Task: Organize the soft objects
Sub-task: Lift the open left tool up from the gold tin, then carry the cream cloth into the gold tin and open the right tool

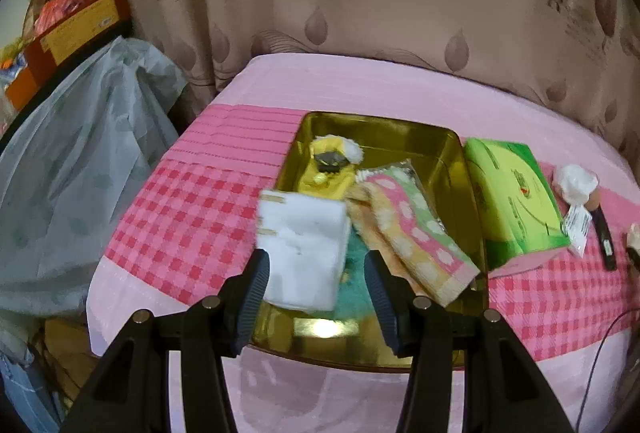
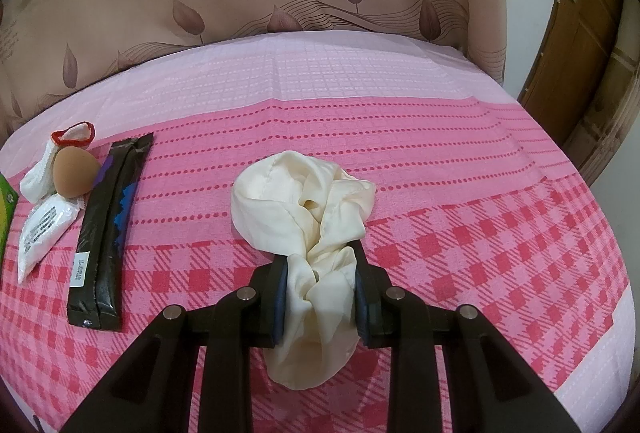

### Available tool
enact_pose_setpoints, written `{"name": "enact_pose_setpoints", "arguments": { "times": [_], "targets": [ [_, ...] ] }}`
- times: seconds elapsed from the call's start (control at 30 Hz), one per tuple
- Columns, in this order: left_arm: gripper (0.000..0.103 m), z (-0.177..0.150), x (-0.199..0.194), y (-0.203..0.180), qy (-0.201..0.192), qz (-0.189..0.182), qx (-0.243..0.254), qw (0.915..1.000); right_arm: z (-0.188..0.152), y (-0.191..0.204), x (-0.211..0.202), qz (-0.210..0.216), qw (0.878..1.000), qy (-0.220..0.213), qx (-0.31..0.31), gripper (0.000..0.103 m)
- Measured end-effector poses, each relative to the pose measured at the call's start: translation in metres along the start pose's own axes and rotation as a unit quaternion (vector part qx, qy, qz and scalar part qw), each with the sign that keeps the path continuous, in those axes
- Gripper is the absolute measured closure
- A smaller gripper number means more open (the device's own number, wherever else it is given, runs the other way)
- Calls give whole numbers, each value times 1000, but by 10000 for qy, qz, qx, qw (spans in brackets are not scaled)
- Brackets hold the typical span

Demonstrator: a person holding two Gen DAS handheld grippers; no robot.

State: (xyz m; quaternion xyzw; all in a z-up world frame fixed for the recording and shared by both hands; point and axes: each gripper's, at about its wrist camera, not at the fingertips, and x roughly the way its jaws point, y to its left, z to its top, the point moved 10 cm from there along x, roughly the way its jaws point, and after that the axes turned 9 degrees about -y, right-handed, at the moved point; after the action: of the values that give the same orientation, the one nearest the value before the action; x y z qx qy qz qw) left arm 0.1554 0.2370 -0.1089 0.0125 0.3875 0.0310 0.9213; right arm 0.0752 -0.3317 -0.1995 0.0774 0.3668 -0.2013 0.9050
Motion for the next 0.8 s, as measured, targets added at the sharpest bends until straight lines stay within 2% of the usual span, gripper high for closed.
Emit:
{"name": "enact_pose_setpoints", "arguments": {
  "times": [0.13,0.2,0.33,0.57,0.8],
  "targets": [
    [52,-4,2,-8,-31,107,307,9995,0,-2,1,6,10000,0,4,77],
    [52,-3,2,-5,-87,143,301,9994,0,-1,1,12,10000,-4,3,77],
    [53,-3,3,5,-103,29,0,9999,1,-2,1,43,10000,-9,39,78],
    [52,-7,12,34,-38,206,-525,9984,1,6,-6,-2,10000,-52,-71,83],
    [52,-7,10,36,-76,304,-555,9980,3,30,-15,137,9997,-57,-203,84]
  ]
}}
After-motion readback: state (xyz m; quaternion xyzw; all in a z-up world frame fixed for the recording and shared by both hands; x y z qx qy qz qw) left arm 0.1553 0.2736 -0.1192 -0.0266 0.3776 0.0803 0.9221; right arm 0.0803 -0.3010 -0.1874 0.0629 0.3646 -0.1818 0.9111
